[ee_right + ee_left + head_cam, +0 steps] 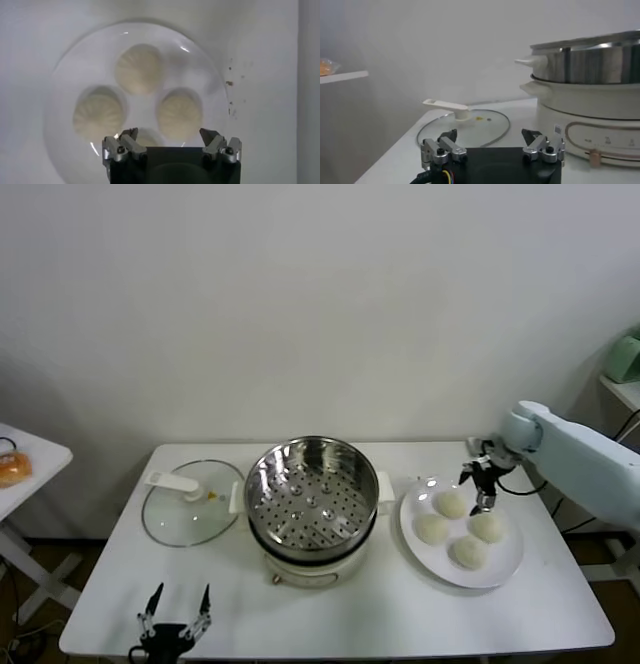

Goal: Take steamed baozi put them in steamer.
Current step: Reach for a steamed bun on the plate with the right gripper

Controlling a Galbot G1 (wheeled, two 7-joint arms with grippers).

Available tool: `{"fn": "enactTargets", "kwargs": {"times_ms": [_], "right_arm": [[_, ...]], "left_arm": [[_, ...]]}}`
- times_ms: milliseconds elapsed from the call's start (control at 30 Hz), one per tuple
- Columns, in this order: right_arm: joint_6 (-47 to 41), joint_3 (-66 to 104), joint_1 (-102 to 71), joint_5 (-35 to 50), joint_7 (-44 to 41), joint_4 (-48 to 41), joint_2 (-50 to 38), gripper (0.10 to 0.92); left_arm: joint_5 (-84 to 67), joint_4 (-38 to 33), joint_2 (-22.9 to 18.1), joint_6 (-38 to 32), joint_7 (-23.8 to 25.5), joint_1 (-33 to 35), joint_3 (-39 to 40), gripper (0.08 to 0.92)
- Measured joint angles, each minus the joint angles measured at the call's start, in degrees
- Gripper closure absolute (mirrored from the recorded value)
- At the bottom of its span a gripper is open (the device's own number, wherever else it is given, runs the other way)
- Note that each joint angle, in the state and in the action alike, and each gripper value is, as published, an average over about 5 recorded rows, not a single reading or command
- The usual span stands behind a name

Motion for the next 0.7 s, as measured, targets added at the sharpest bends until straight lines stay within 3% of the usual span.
{"fn": "enactTargets", "kwargs": {"times_ms": [500, 700], "right_arm": [[5.77, 3.03, -2.88, -7.29, -0.42, -11.55, 8.56, 0.205], [6.51, 4.08, -3.72, -8.64, -0.55, -13.06, 9.82, 0.296]], "left_arm": [[0.78, 1.48, 0.05, -0.48, 0.01, -0.3, -0.56, 0.177], [0.93, 1.45, 0.05, -0.49, -0.02, -0.24, -0.57, 0.177]]}}
